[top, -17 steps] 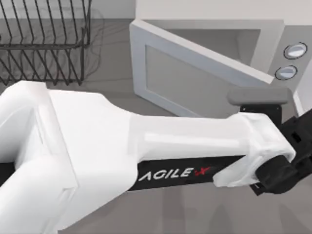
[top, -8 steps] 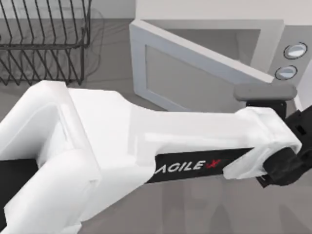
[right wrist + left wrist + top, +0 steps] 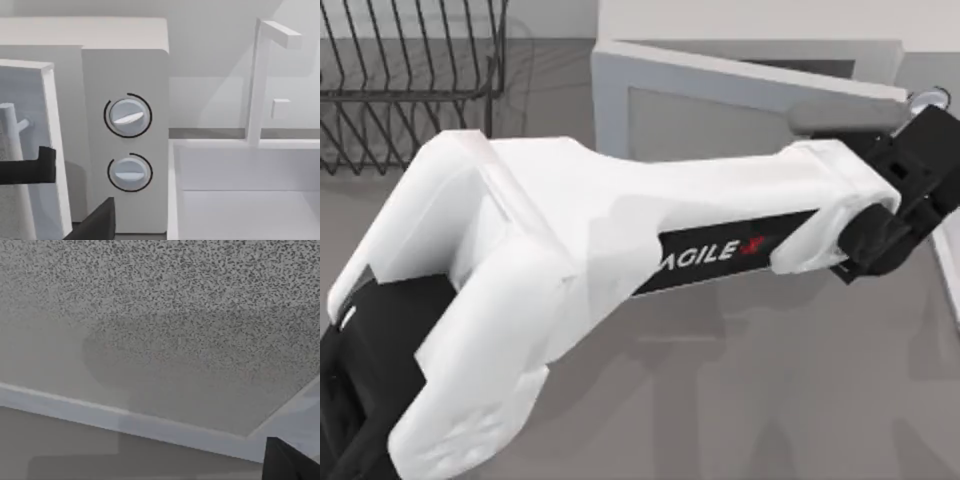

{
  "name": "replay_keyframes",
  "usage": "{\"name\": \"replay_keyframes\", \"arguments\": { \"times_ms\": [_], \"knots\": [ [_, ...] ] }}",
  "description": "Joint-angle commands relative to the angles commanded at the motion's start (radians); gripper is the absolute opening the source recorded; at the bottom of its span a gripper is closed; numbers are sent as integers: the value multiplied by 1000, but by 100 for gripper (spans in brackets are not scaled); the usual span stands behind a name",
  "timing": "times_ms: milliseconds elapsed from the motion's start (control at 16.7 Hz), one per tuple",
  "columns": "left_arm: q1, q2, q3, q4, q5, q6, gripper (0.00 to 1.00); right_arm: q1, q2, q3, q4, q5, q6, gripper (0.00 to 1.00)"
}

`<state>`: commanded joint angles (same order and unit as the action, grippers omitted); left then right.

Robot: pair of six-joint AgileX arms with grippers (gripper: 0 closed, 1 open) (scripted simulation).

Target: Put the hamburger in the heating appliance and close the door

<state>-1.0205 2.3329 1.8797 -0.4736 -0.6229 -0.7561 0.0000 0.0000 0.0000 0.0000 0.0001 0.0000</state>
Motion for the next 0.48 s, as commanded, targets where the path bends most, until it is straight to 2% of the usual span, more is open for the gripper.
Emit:
{"name": "replay_keyframes", "arguments": {
  "times_ms": [300, 480],
  "knots": [
    [-3, 10, 13, 2, 9, -3, 0, 0, 0, 0, 0, 0, 0, 100],
    [30, 84, 113, -28, 31, 25, 0, 0, 0, 0, 0, 0, 0, 100]
  ]
}}
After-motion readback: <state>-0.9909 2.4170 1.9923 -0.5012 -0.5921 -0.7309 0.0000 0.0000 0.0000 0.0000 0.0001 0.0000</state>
